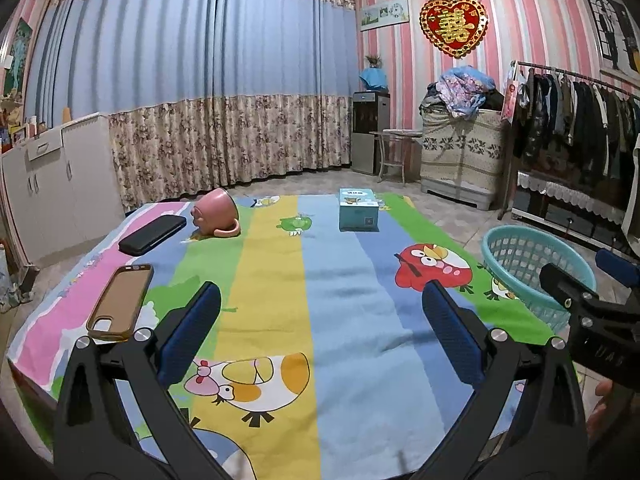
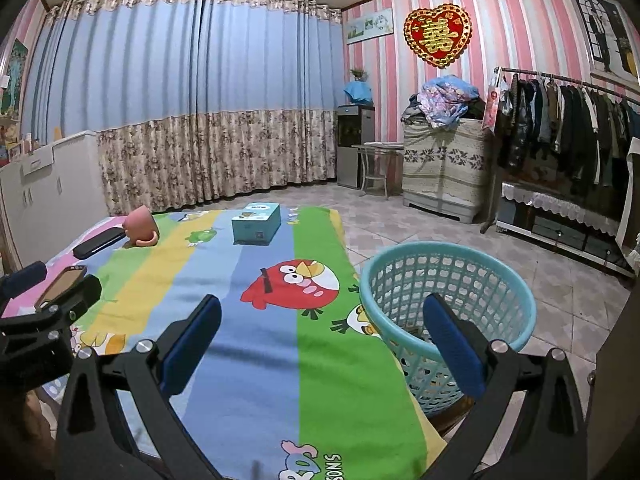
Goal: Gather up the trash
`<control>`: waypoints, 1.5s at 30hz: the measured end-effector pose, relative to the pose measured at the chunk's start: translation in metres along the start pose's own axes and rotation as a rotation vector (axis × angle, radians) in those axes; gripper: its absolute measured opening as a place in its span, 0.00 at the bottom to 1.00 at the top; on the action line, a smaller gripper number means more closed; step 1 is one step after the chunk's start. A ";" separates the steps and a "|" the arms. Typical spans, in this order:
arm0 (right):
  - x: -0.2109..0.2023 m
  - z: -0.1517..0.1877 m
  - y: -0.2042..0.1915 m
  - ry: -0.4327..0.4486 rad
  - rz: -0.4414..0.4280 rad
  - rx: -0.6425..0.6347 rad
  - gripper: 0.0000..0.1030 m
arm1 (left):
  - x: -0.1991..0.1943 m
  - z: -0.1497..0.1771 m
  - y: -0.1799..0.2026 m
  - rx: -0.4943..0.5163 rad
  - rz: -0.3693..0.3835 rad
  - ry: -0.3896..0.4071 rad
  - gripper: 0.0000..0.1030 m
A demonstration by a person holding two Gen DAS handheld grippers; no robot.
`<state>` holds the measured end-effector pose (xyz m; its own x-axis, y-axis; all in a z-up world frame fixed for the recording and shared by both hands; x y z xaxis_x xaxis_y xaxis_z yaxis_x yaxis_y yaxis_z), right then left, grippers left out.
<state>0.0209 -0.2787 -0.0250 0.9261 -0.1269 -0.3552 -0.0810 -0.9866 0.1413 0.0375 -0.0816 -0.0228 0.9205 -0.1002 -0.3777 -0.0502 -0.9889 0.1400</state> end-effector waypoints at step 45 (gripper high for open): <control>-0.003 0.000 0.001 0.014 0.006 0.007 0.96 | -0.010 -0.006 -0.005 -0.003 -0.006 0.041 0.95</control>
<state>0.0184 -0.2797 -0.0234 0.9307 -0.1312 -0.3413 -0.0888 -0.9866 0.1369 0.0310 -0.0753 -0.0139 0.9358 -0.0897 -0.3408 -0.0437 -0.9891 0.1404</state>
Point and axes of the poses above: each gripper's, at about its wrist camera, not at the fingertips, and x roughly the way its jaws point, y to its right, z to its underside, the point moved 2 cm from there along x, roughly the way its jaws point, and after that the axes turned 10 degrees about -x, right-handed, at the moved point
